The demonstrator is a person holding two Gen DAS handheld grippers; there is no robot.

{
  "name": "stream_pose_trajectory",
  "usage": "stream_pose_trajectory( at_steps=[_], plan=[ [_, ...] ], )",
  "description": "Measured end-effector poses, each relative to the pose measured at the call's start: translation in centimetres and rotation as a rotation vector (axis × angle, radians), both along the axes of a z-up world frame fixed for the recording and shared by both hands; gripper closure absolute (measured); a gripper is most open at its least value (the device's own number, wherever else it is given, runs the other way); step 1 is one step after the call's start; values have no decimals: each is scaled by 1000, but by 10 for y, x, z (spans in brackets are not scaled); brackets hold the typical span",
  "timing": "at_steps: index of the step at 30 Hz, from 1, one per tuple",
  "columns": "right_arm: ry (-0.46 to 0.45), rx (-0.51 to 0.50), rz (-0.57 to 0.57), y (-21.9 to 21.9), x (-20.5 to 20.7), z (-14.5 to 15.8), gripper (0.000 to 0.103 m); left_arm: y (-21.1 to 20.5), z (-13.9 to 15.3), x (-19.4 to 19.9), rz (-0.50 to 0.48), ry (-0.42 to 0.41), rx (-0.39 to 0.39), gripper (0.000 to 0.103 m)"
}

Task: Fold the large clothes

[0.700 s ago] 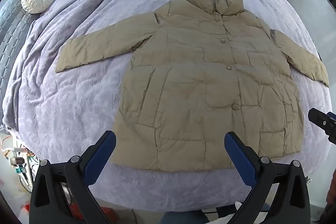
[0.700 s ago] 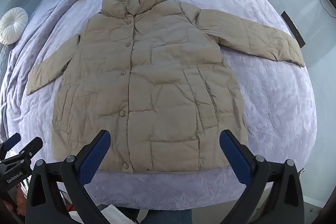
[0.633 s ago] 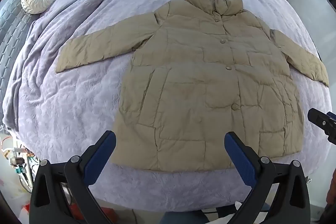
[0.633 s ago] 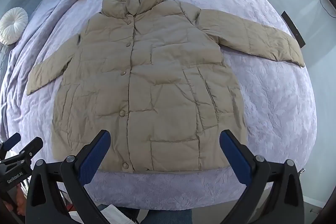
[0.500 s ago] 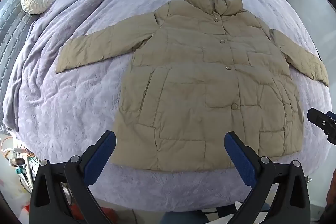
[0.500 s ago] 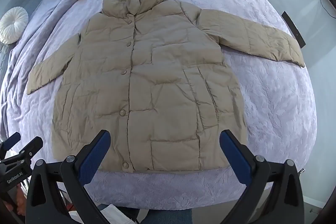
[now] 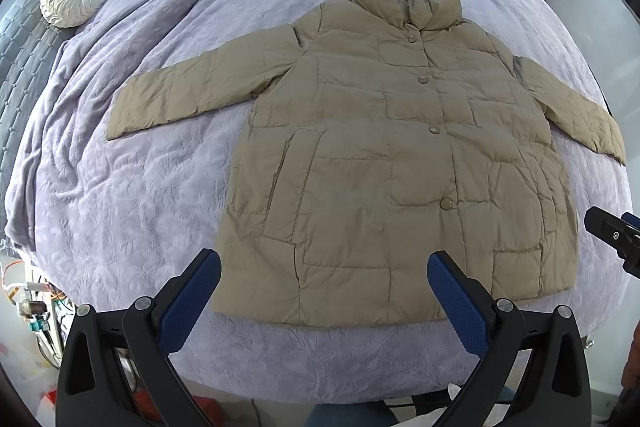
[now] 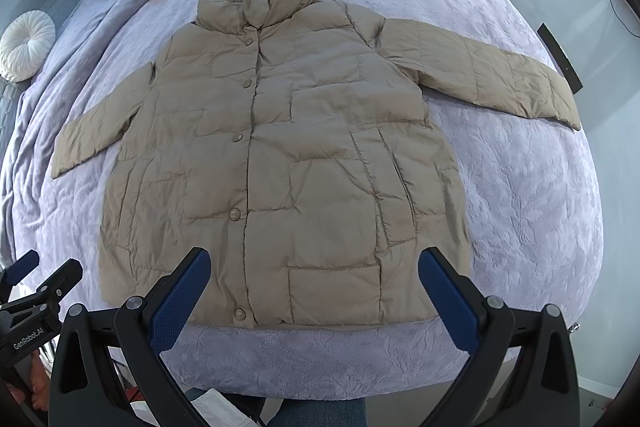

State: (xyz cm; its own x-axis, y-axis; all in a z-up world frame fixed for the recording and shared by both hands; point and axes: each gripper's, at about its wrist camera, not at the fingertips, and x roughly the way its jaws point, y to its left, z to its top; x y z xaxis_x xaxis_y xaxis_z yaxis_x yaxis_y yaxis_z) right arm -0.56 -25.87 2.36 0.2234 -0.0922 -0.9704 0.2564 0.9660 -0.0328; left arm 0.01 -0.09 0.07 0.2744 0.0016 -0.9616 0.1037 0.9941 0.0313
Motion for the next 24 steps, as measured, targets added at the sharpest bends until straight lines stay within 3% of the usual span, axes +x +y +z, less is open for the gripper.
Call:
stream_pose_trajectory(
  at_steps=[24],
  plan=[
    [-4,7,-2,0,0,0,0,1,0,-1,0,-2,-3,0]
  ],
)
